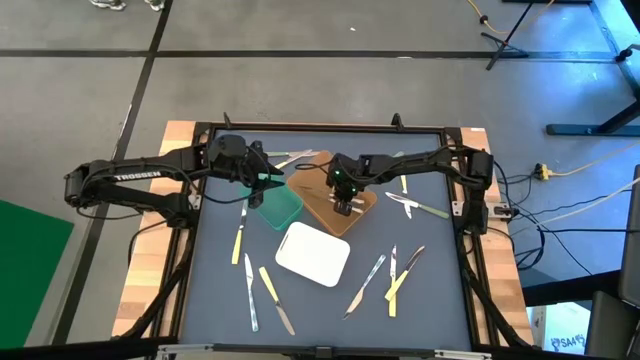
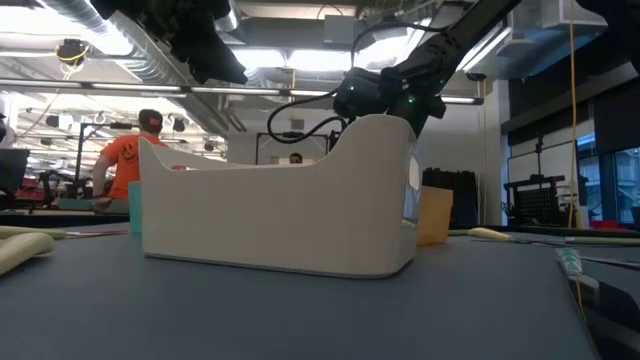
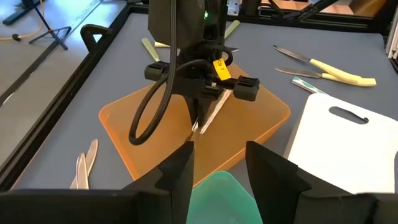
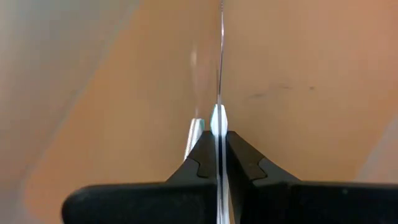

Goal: Sort silverware by color (type)
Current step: Put the blue table knife into the orange bin

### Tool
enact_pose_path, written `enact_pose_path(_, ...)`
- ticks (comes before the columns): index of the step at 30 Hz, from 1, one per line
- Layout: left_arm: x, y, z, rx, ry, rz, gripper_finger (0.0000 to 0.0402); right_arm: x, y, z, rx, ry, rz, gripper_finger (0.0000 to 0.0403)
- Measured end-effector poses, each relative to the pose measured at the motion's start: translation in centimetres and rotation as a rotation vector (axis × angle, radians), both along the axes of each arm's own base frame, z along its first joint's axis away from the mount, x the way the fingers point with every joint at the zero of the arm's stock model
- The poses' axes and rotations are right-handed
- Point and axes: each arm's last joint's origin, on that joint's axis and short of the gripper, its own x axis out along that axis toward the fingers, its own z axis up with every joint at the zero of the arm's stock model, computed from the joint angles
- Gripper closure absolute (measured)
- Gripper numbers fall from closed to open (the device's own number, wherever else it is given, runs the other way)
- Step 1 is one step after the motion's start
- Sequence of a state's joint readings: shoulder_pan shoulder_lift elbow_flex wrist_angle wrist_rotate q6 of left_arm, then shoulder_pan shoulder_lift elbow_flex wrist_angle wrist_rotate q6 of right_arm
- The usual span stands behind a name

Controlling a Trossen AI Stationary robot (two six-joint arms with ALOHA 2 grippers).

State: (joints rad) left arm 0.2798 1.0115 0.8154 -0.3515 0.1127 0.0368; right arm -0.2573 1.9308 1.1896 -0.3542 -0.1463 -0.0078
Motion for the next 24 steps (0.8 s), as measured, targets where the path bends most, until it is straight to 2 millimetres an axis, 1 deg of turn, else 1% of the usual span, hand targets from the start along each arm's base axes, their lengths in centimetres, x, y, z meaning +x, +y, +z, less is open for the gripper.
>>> enact_pose_path(8, 0.01, 0.00, -0.01, 0.000, 0.000, 0.000, 0.0263, -0.01, 0.02, -0.01, 0.000, 0.002, 0.000, 0.0401)
enact_pose_path(16, 0.01, 0.00, -0.01, 0.000, 0.000, 0.000, 0.0263, -0.01, 0.03, -0.01, 0.001, 0.003, 0.000, 0.0373)
enact_pose_path(24, 0.01, 0.00, -0.01, 0.000, 0.000, 0.000, 0.0263, -0.02, 0.03, -0.01, 0.001, 0.003, -0.001, 0.0369)
